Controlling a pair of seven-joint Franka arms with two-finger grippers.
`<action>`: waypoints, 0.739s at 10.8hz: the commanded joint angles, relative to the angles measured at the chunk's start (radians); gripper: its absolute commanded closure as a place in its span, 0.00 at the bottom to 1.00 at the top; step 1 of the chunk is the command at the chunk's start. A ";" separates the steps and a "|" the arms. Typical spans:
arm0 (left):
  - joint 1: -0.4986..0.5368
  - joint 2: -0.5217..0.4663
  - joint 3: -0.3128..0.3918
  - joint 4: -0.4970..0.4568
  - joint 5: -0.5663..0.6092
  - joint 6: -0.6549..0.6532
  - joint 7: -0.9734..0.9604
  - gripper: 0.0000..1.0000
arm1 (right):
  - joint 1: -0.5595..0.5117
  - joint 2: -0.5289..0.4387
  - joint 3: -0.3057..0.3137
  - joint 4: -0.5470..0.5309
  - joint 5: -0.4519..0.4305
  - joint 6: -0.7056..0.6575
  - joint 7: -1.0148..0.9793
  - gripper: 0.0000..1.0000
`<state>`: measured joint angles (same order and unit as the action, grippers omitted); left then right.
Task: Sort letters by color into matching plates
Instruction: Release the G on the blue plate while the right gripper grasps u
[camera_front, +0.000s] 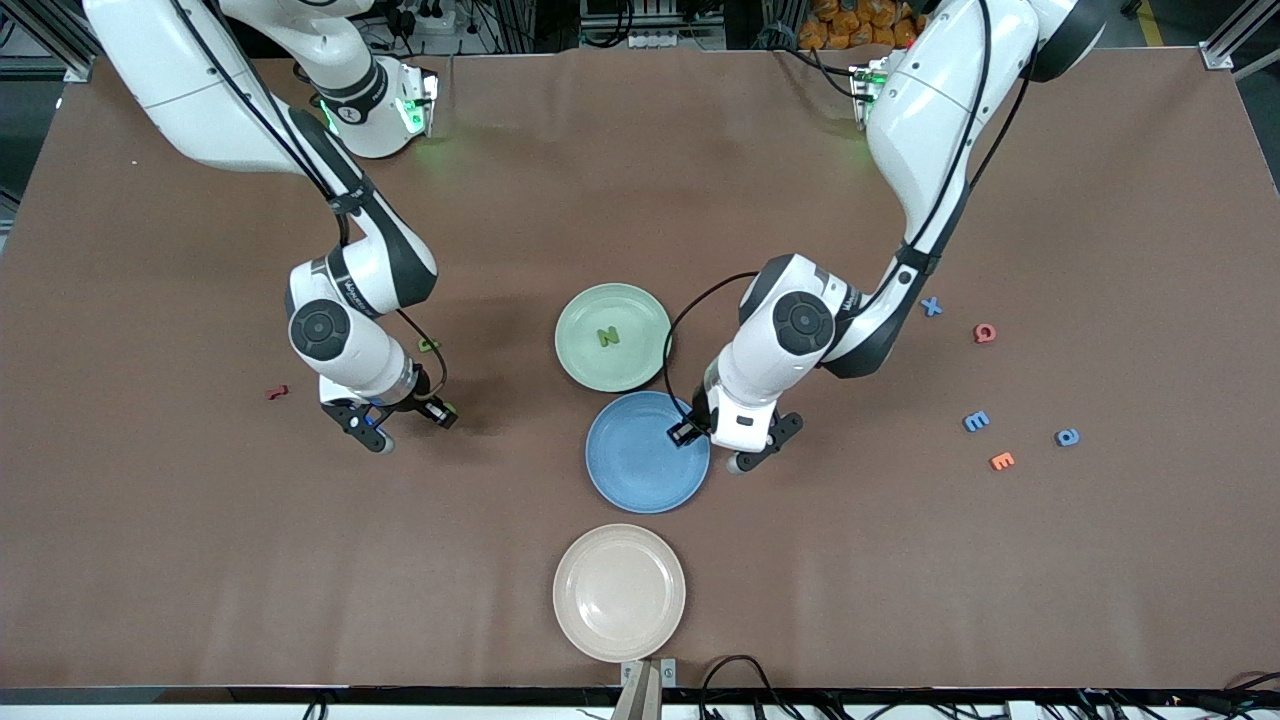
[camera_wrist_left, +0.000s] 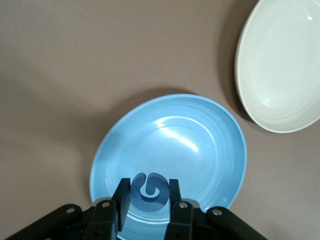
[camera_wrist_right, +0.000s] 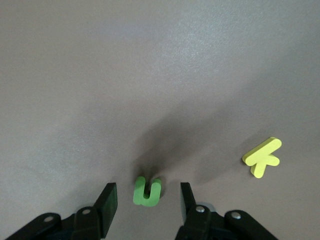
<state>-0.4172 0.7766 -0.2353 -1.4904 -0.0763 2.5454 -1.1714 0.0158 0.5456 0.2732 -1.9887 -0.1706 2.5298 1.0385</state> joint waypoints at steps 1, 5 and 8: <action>-0.035 0.026 0.016 0.028 -0.023 0.056 -0.024 0.15 | 0.007 0.017 -0.006 -0.002 0.000 0.032 0.009 0.43; -0.005 -0.003 0.019 0.007 0.105 0.032 -0.008 0.00 | 0.007 0.028 -0.006 -0.002 0.000 0.043 0.009 0.50; 0.069 -0.022 0.019 0.002 0.182 -0.193 0.138 0.00 | 0.007 0.033 -0.006 -0.002 0.000 0.044 0.009 0.58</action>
<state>-0.3987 0.7854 -0.2160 -1.4743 0.0626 2.4933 -1.1537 0.0178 0.5749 0.2713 -1.9887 -0.1707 2.5603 1.0385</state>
